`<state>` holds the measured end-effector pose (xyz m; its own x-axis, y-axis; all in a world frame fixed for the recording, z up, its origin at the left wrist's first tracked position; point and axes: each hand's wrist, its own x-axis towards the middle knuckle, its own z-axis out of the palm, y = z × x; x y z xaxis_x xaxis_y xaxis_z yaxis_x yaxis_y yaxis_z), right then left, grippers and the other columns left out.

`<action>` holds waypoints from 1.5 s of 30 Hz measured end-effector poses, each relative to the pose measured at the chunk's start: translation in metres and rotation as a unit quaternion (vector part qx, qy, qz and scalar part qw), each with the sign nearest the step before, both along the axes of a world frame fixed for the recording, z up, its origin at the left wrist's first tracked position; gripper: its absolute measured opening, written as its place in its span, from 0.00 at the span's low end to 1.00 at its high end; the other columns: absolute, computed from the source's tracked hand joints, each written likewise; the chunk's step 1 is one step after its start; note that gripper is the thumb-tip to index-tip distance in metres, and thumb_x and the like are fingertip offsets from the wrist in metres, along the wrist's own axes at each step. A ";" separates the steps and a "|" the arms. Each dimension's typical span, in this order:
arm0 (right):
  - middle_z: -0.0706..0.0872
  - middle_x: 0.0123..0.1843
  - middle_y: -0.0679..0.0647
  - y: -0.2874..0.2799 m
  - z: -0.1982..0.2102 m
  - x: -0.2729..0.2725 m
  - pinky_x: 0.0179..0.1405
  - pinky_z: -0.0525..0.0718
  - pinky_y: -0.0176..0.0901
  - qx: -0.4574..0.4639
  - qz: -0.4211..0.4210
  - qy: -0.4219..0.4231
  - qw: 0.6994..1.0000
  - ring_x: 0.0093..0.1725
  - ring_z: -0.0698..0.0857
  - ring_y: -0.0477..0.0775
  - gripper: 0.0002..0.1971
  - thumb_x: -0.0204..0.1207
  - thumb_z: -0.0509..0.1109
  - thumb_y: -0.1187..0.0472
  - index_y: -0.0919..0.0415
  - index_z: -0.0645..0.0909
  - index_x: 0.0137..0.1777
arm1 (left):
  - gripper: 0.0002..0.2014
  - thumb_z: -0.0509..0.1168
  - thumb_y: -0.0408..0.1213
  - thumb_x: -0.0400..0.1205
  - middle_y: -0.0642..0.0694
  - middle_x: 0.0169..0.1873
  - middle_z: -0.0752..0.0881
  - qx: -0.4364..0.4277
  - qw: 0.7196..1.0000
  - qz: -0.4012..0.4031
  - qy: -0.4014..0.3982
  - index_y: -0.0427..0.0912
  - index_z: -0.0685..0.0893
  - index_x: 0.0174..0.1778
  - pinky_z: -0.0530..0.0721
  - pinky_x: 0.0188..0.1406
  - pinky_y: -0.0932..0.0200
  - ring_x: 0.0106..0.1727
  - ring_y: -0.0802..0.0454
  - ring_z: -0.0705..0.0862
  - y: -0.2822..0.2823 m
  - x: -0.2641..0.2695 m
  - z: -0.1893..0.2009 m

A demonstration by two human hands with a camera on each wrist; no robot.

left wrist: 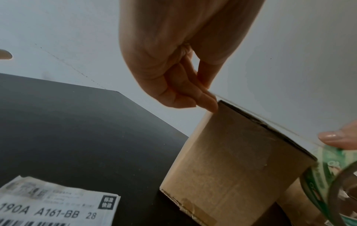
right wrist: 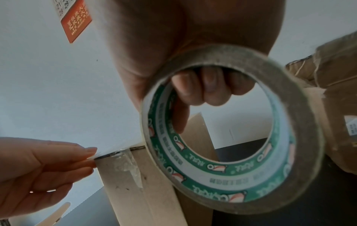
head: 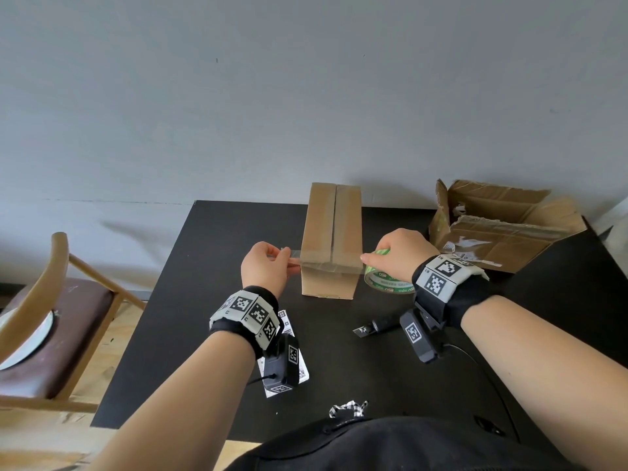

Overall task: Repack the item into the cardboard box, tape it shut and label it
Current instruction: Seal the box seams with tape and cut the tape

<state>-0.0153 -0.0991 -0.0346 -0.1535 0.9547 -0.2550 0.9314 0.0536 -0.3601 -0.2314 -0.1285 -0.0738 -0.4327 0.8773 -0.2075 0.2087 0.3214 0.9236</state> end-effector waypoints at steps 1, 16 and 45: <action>0.81 0.33 0.47 0.001 -0.001 0.000 0.33 0.74 0.39 -0.002 0.001 -0.003 1.000 0.38 0.82 0.50 0.18 0.75 0.64 0.39 0.52 0.83 0.39 | 0.06 0.63 0.36 0.82 0.46 0.31 0.88 -0.003 1.000 -0.002 0.000 0.39 0.75 0.41 0.88 0.48 0.44 0.32 0.53 0.90 0.000 0.000 -0.001; 0.83 0.34 0.50 0.001 -0.011 -0.005 0.38 0.79 0.42 -0.027 -0.002 -0.005 1.000 0.39 0.83 0.52 0.20 0.75 0.64 0.40 0.57 0.86 0.42 | 0.07 0.64 0.39 0.82 0.48 0.32 0.89 -0.049 0.997 -0.051 0.040 0.42 0.76 0.40 0.87 0.51 0.45 0.34 0.53 0.90 0.005 -0.007 -0.016; 0.87 0.37 0.55 0.007 -0.022 0.003 0.42 0.80 0.46 -0.038 0.012 0.055 0.998 0.42 0.85 0.54 0.23 0.74 0.66 0.39 0.60 0.88 0.39 | 0.31 0.46 0.52 0.87 0.47 0.84 0.44 0.028 0.752 -0.394 0.528 0.44 0.44 0.83 0.37 0.81 0.54 0.84 0.52 0.41 -0.024 0.042 -0.004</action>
